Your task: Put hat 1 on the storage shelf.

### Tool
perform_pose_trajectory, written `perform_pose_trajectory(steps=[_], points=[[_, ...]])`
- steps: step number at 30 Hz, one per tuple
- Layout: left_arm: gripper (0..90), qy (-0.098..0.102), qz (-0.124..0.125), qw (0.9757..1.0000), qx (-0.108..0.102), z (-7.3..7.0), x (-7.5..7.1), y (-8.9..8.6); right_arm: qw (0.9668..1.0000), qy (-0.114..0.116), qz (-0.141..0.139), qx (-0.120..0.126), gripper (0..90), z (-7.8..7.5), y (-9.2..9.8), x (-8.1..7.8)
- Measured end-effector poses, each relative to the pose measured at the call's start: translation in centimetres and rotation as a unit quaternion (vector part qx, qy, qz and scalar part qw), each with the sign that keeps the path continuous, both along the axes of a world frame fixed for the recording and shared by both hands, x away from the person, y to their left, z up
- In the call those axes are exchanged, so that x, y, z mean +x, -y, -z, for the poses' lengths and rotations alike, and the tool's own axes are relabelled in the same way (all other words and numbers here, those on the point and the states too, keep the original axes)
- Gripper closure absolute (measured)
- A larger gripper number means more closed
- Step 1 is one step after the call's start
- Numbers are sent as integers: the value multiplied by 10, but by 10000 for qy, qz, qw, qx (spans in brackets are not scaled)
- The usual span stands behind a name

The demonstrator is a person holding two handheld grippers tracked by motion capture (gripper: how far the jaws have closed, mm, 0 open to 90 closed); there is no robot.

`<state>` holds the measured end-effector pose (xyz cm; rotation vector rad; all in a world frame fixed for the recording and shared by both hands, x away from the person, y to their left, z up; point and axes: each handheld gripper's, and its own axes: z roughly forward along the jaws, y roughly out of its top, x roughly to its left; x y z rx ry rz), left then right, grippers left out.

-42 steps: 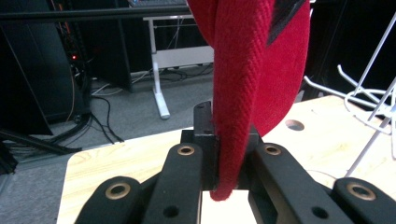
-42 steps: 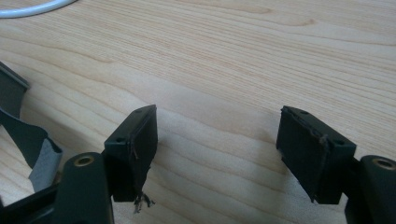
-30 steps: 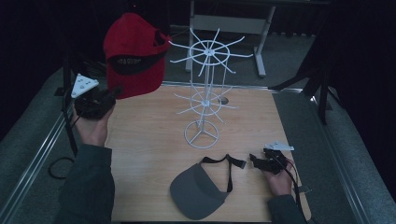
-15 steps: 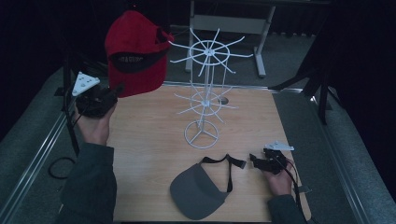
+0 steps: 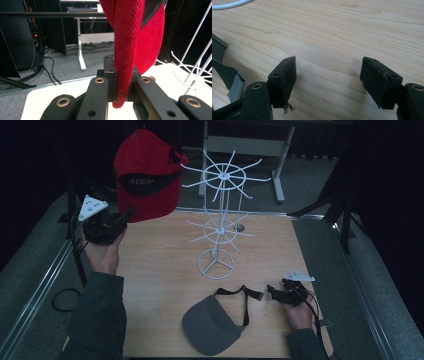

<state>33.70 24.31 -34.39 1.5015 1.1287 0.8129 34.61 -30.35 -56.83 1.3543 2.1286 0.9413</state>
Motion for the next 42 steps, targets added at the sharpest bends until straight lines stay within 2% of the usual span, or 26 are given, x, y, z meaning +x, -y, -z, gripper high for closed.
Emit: perform_pose_trajectory(steps=[20, 34, 42], points=[[859, 122, 73, 9995, -279, -5, -2, 1, 10000, -1, -5, -1, 290, 0, 0, 0], [859, 321, 198, 9986, -372, -13, -9, 4, 10000, -3, -4, 0, 290, 0, 0, 0], [859, 390, 305, 9982, -345, -13, -12, 8, 10000, -3, -5, 1, 290, 0, 0, 0]])
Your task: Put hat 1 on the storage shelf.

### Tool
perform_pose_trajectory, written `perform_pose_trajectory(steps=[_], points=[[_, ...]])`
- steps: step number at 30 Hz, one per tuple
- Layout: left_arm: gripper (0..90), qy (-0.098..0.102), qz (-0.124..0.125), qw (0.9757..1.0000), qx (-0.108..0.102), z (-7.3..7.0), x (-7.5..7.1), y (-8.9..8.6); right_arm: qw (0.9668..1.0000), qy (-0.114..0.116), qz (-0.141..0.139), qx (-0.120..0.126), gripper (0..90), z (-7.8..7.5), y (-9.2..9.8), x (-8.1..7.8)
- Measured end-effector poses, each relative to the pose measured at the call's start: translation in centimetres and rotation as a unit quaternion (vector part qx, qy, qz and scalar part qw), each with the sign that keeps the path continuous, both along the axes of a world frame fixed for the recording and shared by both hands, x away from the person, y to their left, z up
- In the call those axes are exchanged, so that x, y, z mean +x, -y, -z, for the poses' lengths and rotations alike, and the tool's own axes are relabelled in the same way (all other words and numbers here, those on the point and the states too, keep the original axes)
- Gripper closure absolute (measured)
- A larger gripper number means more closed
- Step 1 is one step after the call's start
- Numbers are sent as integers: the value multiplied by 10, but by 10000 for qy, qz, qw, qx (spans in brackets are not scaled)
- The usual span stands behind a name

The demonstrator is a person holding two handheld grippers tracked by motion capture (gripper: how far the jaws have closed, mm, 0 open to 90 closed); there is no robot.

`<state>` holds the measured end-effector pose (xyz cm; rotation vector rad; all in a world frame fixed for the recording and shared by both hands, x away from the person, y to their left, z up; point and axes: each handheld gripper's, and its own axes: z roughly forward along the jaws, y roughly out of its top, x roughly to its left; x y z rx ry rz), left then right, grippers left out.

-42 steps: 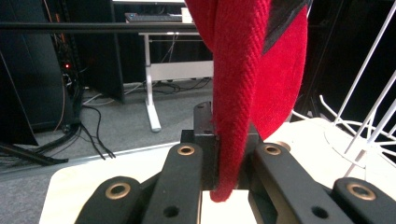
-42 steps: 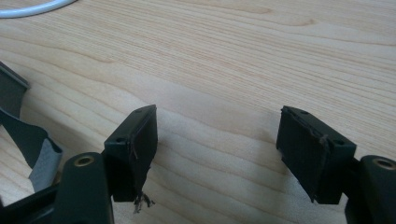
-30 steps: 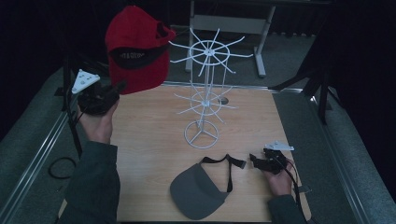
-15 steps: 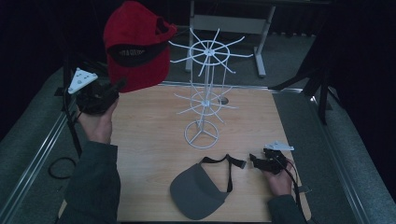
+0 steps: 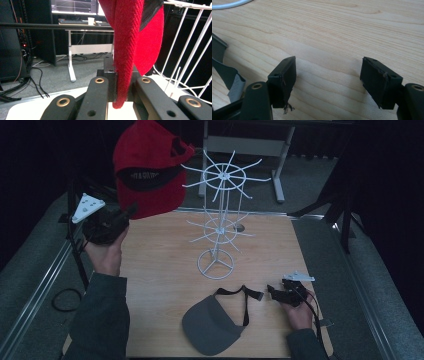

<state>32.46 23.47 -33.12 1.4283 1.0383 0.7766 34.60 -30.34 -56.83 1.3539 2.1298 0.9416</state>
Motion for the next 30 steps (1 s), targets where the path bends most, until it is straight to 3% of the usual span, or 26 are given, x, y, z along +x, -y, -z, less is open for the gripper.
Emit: perform_pose_trajectory(steps=[16, 30], points=[[859, -30, 82, 9999, 69, 12, -2, 1, 10000, 0, 0, -2, 290, 0, 0, 0], [858, -292, 88, 9992, 260, 57, 3, 6, 10000, 10, 1, -4, 290, 0, 0, 0]])
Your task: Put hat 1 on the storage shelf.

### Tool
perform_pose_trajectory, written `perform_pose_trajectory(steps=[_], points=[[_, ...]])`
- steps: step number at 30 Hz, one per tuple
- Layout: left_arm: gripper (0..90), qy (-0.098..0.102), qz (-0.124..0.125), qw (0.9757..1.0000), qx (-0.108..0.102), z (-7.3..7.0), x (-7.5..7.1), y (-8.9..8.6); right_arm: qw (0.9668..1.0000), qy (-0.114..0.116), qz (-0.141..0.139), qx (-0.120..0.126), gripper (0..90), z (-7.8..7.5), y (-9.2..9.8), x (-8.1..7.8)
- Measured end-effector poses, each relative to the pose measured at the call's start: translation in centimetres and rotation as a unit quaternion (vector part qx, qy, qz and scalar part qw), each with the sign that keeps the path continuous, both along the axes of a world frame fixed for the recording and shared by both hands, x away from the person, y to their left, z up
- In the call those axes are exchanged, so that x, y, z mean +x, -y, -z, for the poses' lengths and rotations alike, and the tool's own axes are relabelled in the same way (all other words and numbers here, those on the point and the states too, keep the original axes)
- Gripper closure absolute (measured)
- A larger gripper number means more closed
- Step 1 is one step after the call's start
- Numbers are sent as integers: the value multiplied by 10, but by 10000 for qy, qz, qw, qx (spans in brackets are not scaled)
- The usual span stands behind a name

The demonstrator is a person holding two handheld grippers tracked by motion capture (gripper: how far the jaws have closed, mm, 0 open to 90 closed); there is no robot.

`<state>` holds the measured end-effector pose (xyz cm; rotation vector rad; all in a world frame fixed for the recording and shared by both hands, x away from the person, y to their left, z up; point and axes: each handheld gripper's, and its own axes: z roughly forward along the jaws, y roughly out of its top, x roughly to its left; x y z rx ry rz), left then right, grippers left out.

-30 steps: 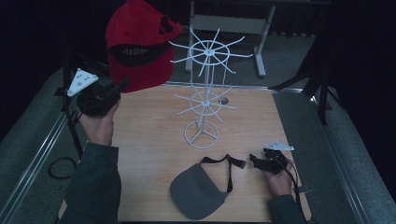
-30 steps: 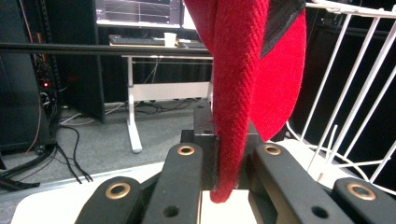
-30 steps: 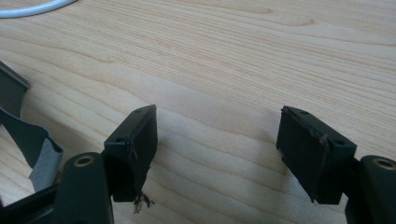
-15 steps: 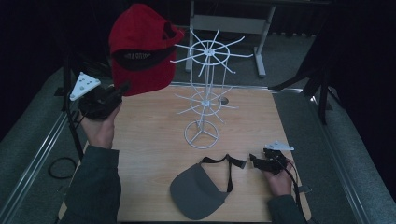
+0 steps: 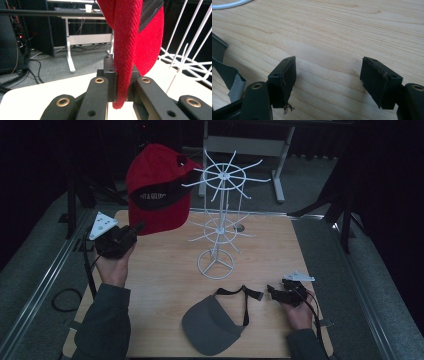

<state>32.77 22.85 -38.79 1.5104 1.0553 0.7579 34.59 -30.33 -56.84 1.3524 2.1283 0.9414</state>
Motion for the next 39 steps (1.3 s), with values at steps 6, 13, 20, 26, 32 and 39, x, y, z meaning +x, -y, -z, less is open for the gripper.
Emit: perform_pose_trajectory(steps=[6, 13, 20, 26, 32, 39], points=[[857, -108, 44, 9997, 200, 19, 0, 7, 10000, -9, 5, 4, 290, 0, 0, 0], [856, -265, 119, 9992, 278, 32, -1, 9, 10000, -12, 5, 9, 290, 0, 0, 0], [851, -410, 219, 9982, 375, 40, -2, 10, 10000, -1, -2, 1, 290, 0, 0, 0], [843, -444, 257, 9981, 337, 42, -4, 7, 10000, -8, -1, -3, 290, 0, 0, 0], [770, -453, 314, 9979, 344, 41, -5, 3, 10000, -8, 4, -2, 290, 0, 0, 0], [657, -466, 354, 9979, 268, 40, -8, -4, 10000, -7, -3, 2, 290, 0, 0, 0]])
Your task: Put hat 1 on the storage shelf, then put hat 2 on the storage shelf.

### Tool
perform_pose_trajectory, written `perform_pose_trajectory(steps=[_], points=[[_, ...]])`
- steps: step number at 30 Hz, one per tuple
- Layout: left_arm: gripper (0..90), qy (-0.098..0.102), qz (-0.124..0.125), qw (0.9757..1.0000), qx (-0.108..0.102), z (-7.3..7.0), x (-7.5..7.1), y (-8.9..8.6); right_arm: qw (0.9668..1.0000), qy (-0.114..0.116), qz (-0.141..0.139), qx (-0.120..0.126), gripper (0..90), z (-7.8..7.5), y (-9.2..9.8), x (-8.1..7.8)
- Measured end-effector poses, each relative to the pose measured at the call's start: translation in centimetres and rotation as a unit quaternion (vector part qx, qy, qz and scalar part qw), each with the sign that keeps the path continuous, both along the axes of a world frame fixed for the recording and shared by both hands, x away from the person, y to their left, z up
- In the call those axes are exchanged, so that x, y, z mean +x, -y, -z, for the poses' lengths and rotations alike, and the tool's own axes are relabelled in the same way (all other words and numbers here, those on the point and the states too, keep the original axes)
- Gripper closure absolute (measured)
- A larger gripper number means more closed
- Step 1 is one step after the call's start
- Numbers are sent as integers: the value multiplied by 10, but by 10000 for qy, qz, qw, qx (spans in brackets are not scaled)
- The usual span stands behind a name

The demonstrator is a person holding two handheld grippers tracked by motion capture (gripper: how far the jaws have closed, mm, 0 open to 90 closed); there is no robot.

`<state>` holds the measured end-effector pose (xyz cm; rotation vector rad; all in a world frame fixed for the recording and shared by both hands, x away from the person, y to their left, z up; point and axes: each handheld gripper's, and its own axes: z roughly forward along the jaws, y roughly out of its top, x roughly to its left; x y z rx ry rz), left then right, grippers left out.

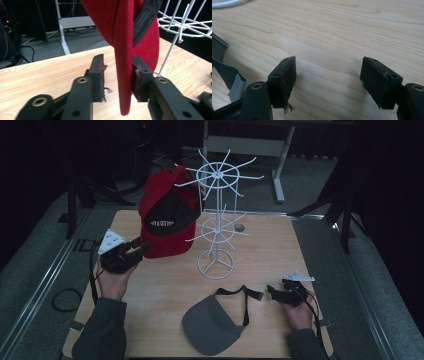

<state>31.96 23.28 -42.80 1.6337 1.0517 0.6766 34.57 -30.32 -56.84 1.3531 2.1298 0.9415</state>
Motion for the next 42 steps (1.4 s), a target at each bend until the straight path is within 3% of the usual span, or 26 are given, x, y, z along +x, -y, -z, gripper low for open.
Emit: perform_pose_trajectory(steps=[6, 11, 24, 33, 42], points=[[599, 88, 16, 9998, -175, -4, -5, -6, 10000, -4, 9, 3, 290, 0, 0, 0], [577, 132, 6, 9998, -163, -8, -11, -12, 10000, 7, 7, 0, 290, 0, 0, 0], [576, -210, 99, 9997, -50, 1, -14, -21, 10000, 0, 0, -6, 289, 0, 0, 0], [589, -274, 156, 9995, -2, 10, -16, -20, 10000, -10, -71, -20, 291, 0, 1, 1], [589, -411, 140, 9990, 66, 24, -18, -18, 9992, -328, -131, -208, 377, -8, -8, 2]])
